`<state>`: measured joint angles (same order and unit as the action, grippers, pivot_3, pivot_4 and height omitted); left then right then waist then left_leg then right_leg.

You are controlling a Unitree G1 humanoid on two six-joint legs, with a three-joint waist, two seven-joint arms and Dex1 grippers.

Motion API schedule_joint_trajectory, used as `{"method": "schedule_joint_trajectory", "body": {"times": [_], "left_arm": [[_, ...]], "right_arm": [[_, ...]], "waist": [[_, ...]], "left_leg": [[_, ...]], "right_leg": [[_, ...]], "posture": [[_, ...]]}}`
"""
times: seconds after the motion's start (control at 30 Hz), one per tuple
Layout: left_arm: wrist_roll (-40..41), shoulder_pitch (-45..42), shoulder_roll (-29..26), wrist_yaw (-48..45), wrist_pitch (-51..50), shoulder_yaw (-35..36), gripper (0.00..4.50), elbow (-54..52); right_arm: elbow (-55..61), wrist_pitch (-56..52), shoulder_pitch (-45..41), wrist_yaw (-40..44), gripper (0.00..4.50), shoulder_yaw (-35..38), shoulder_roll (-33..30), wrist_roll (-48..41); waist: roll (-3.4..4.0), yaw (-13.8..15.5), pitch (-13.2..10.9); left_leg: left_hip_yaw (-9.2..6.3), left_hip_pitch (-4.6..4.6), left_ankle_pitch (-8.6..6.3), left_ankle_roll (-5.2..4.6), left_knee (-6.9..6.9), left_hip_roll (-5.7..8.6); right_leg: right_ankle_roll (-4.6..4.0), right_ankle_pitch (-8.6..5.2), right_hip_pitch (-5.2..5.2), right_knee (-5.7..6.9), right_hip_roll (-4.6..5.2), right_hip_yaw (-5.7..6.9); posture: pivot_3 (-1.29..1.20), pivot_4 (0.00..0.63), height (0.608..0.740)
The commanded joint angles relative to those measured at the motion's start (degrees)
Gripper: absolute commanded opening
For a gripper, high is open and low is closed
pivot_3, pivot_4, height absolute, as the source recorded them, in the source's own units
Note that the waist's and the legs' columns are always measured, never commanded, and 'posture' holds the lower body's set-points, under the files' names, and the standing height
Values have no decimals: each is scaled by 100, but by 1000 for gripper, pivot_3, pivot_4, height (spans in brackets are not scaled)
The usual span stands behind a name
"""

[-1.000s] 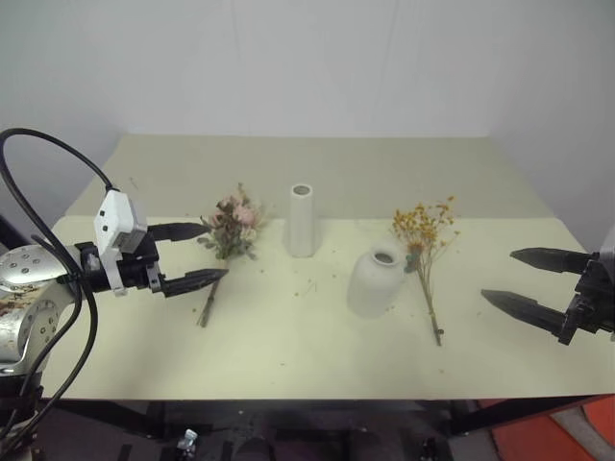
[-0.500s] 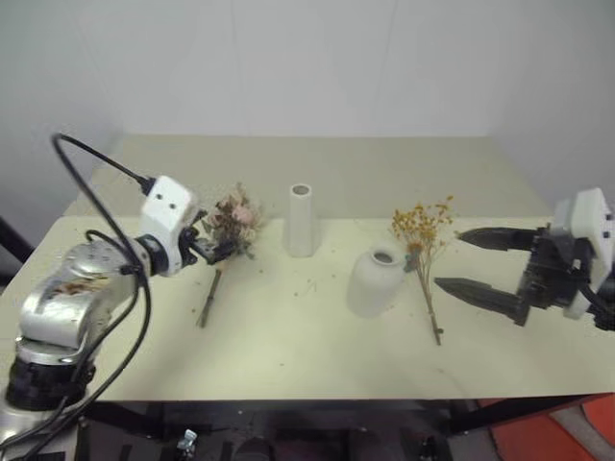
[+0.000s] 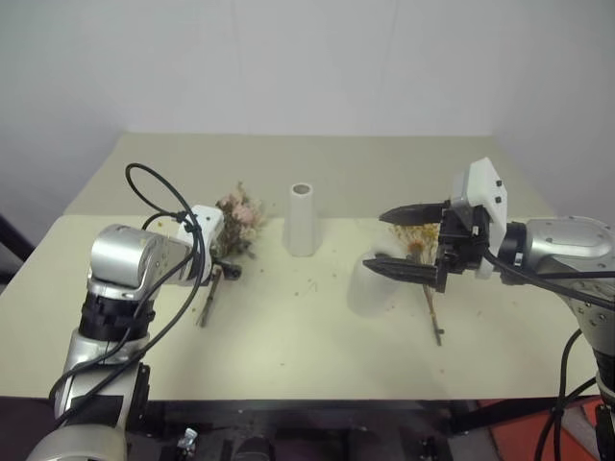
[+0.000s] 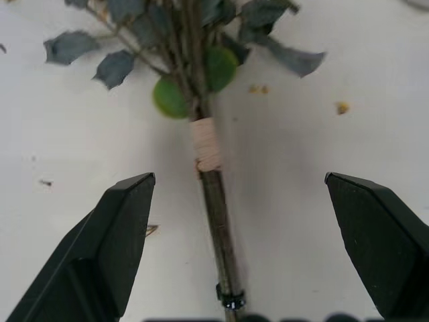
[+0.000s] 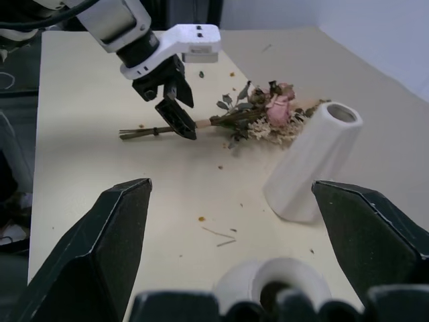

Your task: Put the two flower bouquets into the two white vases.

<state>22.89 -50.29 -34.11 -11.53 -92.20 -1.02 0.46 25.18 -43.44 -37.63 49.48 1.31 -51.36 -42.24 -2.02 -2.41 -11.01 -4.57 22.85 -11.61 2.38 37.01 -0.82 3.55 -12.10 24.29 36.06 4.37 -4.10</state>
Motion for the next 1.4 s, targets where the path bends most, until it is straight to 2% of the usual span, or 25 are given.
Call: {"method": "schedule_joint_trajectory", "body": {"times": [0.03,0.33,0.53,0.73,0.77,0.8,1.0,1.07,1.13,1.2,1.23,1.33,1.4], "left_arm": [[-243,-445,61,-3,129,-13,4436,501],[-601,-595,372,-121,720,-117,4436,1731],[-763,-775,686,-95,1103,51,2566,2269],[-1005,-886,769,-44,1281,-78,546,2403],[-1090,-874,762,-17,1346,-166,247,2416],[-1178,-864,756,6,1419,-239,132,2446],[-1342,-962,838,144,1517,3,133,2591],[-1554,-810,870,408,1912,17,133,2468],[-1770,-483,975,760,2833,105,133,2192],[-2130,-266,1094,1267,4387,89,133,2089],[-2276,-349,1114,1388,4748,23,133,2202],[-1829,-1075,1374,1537,5477,773,133,2840],[-2001,-1444,1387,1705,6683,791,133,3344]], "right_arm": [[-54,140,-304,112,4500,-57,70,167],[-23,-8,-480,144,4500,-72,147,270],[50,-87,-370,41,4500,52,88,285],[64,-79,-346,-38,4500,86,83,310],[59,-71,-335,-41,4500,93,81,314],[56,-66,-329,-46,4500,94,83,317],[95,-94,-282,-91,4500,162,85,312],[154,-115,-232,-184,4500,216,120,314],[200,-138,-156,-310,4500,295,164,286],[252,-157,-56,-425,4500,386,179,257],[277,-169,-21,-476,4500,421,184,249],[341,-192,40,-660,4500,523,227,239],[401,-208,54,-772,4500,599,238,232]], "waist": [[0,16,0],[0,5,0],[0,6,0],[0,24,0],[0,22,0],[0,19,0],[0,-2,0],[0,-2,0],[0,-2,0],[0,14,0],[-1,40,0],[-2,129,-1],[-2,167,-1]], "left_leg": [[0,1,0,0,0,0],[0,2,0,0,-1,2],[0,2,0,0,-1,3],[0,3,0,0,0,4],[0,3,0,0,0,4],[0,3,0,0,-1,3],[0,0,0,0,0,3],[0,1,0,0,0,3],[0,2,0,0,-2,3],[1,1,0,0,-4,3],[1,2,0,0,-4,3],[0,8,3,4,2,3],[0,15,3,4,7,2]], "right_leg": [[0,0,0,-2,0,2],[-33,20,2,2,2,2],[-27,17,0,2,4,2],[-28,18,0,1,4,2],[-28,18,0,1,4,2],[-28,18,1,1,4,2],[-25,16,0,4,3,2],[-25,16,0,3,4,2],[-30,19,1,0,4,2],[-42,27,1,1,6,-1],[-46,29,2,0,6,0],[-45,41,4,-2,5,1],[-39,43,3,-10,3,4]], "posture": [[0,150,740],[0,150,740],[0,150,740],[0,150,740],[0,150,740],[0,150,740],[0,150,740],[0,150,740],[0,150,740],[0,150,740],[0,150,740],[0,150,740],[0,150,740]]}}
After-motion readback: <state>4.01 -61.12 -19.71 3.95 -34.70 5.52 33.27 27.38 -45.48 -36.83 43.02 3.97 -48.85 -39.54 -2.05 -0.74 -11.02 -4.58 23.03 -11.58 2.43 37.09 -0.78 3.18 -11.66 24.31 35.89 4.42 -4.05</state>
